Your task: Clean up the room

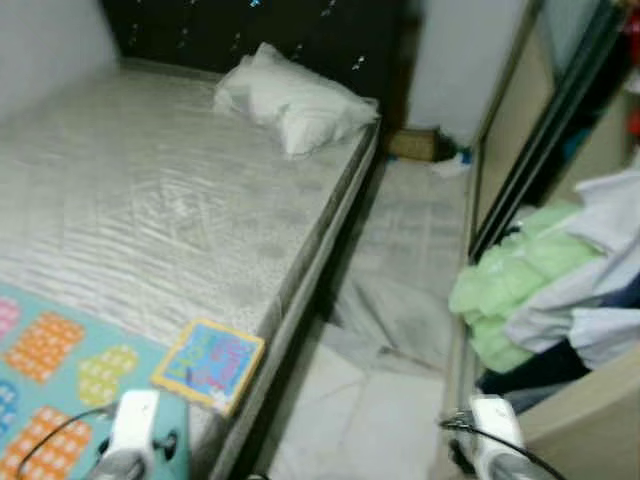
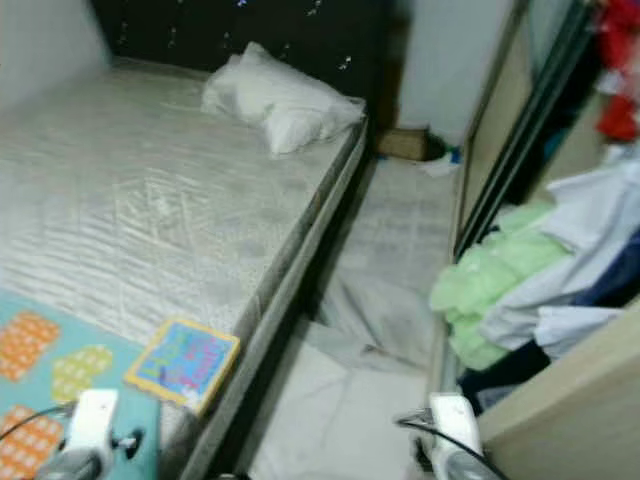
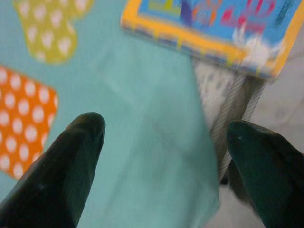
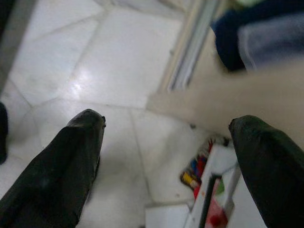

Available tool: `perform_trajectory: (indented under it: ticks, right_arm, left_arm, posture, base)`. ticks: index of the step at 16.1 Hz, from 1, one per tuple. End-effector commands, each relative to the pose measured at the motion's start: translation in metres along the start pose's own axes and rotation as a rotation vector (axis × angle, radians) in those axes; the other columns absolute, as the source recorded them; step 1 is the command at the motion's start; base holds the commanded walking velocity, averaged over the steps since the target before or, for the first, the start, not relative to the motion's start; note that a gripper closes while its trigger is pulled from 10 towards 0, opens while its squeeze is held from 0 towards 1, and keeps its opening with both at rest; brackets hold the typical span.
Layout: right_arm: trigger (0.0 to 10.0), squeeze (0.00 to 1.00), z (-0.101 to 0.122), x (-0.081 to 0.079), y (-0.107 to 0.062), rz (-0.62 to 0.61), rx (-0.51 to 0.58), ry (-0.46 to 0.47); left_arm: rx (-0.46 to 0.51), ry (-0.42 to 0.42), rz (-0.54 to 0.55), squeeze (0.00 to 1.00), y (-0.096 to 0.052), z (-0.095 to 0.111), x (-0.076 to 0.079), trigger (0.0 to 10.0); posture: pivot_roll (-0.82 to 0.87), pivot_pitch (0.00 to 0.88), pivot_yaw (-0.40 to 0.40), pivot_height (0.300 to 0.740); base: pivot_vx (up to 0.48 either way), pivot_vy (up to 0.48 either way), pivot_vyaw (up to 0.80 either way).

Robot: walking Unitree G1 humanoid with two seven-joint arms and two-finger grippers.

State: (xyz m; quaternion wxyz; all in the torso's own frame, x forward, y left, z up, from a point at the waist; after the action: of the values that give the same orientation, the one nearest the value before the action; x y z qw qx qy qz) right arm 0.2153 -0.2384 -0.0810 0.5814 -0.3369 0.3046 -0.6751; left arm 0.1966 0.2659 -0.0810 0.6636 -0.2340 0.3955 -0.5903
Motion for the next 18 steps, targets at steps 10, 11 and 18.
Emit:
perform_trajectory:
  ticks: [10,11,18]
  right_arm:
    - [10.0,0.00,0.0037,0.0034,-0.0002,0.005,0.013,-0.026]
    - [10.0,0.00,0.0038,0.0034,-0.0002,0.005,0.013,-0.028]
    - [10.0,0.00,0.0065,0.0022,0.0001,0.016,0.018,-0.055]
  left_arm:
    - [0.011,0.016,-0.011,0.00,0.0011,0.0059,0.0010,10.0]
    - [0.011,0.017,-0.011,0.00,0.0011,0.0060,0.0009,10.0]
    - [0.014,0.021,-0.011,0.00,0.0015,0.0078,0.0006,10.0]
  posture:
    - [0.01,0.074,-0.010,0.740]
    - [0.01,0.070,-0.009,0.740]
    - [0.02,0.065,-0.013,0.740]
  base:
    - [0.000,0.000,0.80]
    - [0.000,0.000,0.79]
    - [0.000,0.000,0.79]
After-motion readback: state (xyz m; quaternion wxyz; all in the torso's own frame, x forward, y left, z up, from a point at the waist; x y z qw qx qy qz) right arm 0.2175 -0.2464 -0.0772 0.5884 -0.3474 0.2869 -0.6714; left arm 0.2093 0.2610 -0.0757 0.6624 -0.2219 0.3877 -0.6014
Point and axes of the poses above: a point about 5 cm out from each wrist's last joint towards the gripper, its own y axis pointing out of the wrist towards the gripper, its own z axis along the axis of the wrist's last joint, x = y × z, the point moved 2 cm from there along y, pointing out of the wrist towards the gripper, and after that the axes turned 6 degrees about y, right-handed, at the moved point
